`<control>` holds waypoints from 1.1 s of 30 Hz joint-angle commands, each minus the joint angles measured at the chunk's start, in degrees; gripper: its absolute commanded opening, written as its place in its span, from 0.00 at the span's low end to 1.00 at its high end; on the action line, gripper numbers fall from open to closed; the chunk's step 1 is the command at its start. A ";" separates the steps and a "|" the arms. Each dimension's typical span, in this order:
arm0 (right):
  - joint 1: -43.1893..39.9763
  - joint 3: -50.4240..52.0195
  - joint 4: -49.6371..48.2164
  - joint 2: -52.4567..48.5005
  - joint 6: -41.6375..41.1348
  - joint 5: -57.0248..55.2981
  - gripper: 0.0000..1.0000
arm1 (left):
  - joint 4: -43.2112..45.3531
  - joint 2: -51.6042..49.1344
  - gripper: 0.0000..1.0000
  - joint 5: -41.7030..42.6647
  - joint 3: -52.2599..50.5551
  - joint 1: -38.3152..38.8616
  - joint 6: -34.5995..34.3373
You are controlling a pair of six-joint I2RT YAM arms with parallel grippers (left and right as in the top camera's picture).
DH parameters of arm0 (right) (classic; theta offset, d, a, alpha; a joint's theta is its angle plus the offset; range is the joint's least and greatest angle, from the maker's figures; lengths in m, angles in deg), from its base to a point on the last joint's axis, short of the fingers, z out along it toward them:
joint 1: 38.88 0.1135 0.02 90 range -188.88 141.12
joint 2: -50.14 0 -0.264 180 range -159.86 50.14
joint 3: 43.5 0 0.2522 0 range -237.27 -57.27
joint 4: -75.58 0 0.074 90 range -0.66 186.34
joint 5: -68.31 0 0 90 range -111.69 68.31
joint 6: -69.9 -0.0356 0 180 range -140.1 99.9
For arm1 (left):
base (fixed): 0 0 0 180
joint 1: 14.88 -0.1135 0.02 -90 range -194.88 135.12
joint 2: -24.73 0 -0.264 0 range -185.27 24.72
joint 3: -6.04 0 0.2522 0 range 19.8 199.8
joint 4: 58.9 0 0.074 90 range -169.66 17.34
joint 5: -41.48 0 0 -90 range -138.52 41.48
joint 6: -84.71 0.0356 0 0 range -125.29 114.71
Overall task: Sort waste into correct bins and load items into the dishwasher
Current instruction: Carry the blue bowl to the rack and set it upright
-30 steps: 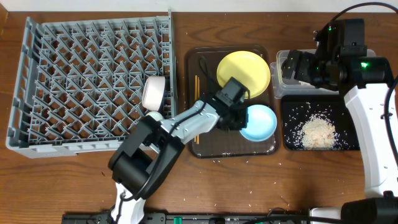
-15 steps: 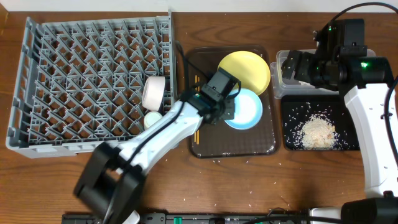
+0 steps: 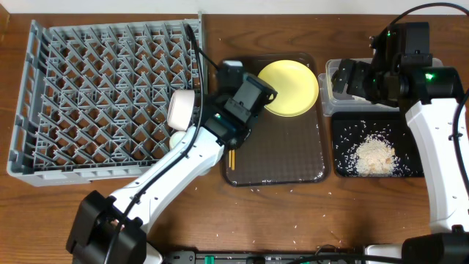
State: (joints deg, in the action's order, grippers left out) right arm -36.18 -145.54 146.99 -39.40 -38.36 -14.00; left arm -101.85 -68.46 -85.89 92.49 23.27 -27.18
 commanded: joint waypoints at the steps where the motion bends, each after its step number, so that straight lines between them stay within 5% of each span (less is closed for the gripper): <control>1: -0.02 0.37 0.02 -0.37 0.31 -0.37 0.99 | 2.93 1.27 0.08 -16.31 1.07 -2.67 6.34; 12: -0.02 0.37 0.04 -0.37 0.31 -0.37 0.99 | 19.21 -0.17 0.07 -23.74 1.05 -14.10 20.02; 26: -0.02 0.37 0.04 -0.37 0.31 -0.37 0.99 | 49.20 -16.96 0.07 -36.87 1.05 -20.09 49.31; 33: -0.02 0.37 0.04 -0.37 0.31 -0.37 0.99 | 49.57 -21.22 0.08 -37.75 0.83 -20.70 51.23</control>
State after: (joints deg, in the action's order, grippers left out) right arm -36.18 -145.34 146.99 -39.40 -38.36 -14.02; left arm -52.02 -88.24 -121.12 92.86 2.71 22.02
